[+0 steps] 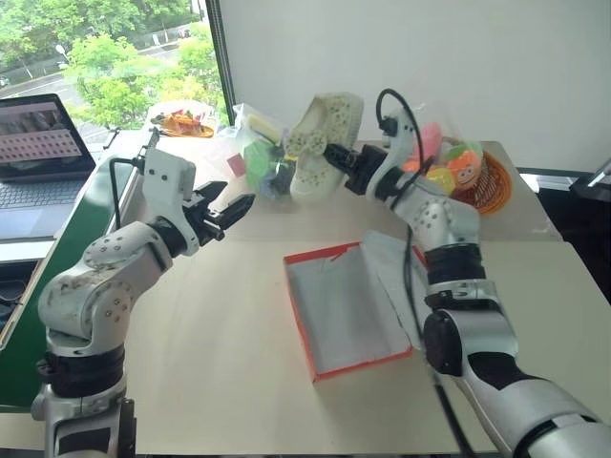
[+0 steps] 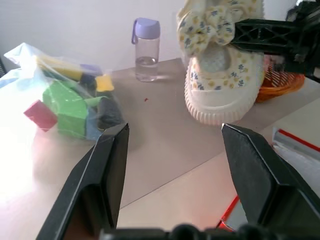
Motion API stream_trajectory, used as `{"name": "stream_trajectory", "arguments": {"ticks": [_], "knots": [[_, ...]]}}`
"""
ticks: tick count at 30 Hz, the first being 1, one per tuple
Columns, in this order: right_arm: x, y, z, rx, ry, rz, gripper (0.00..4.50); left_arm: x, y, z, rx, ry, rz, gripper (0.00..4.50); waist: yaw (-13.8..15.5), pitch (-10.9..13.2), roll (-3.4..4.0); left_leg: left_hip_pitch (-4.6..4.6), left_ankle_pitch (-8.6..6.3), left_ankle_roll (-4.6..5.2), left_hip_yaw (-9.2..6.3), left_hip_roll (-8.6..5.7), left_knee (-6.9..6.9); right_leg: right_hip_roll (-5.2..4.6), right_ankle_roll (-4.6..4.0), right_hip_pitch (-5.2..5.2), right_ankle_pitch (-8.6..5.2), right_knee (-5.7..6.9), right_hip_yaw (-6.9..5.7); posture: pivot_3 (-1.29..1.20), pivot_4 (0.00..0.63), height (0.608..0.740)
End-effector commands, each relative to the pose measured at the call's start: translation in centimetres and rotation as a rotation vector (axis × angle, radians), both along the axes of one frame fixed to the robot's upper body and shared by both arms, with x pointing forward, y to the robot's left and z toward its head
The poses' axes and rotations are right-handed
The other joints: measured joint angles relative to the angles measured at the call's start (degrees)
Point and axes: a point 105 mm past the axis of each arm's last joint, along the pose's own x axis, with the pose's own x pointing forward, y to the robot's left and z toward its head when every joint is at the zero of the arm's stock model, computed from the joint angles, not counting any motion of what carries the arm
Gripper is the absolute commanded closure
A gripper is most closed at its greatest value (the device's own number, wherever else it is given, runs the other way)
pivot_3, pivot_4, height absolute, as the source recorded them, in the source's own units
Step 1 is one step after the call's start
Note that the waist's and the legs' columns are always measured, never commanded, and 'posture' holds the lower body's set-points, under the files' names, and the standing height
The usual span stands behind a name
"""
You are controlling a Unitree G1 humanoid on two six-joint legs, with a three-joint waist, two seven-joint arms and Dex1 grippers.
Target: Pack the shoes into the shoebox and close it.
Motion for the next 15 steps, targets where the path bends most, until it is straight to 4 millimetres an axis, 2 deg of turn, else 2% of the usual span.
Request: {"name": "stream_trajectory", "arguments": {"ticks": [1,6,11,15], "knots": [[-1.9,-1.1,2.0,-0.176,-0.036,0.011,3.86,-1.9,-1.6,-1.0,0.136,-0.025,-0.141,1.38,0.1,0.0,0.00,0.01,0.00,0.00,0.00,0.04,-0.03,0.00,-0.01,-0.01,0.00,0.00,0.00,0.00,0.150,0.740],[-4.8,-1.5,1.6,-0.361,0.091,0.049,3.86,-3.2,-2.7,-4.5,0.258,0.059,-0.281,1.38,0.1,0.0,0.02,0.01,0.00,0.00,0.00,0.09,-0.01,-0.03,-0.04,-0.01,-0.02,0.01,0.01,0.00,0.150,0.740],[-6.6,-2.1,2.2,-0.355,0.178,0.081,3.86,-2.7,-2.7,-5.3,0.264,0.060,-0.283,1.38,0.1,0.0,0.00,0.00,0.00,0.00,-0.03,0.19,-0.02,-0.03,-0.09,-0.07,-0.05,0.00,0.02,0.00,0.150,0.740],[-7.5,-2.7,1.3,-0.424,0.217,0.082,3.86,-2.7,-3.0,-5.8,0.276,0.065,-0.298,1.38,0.4,0.0,-0.01,-0.04,0.00,0.01,0.01,0.16,0.00,-0.04,-0.06,-0.06,-0.06,-0.02,0.01,0.00,0.150,0.740]]}}
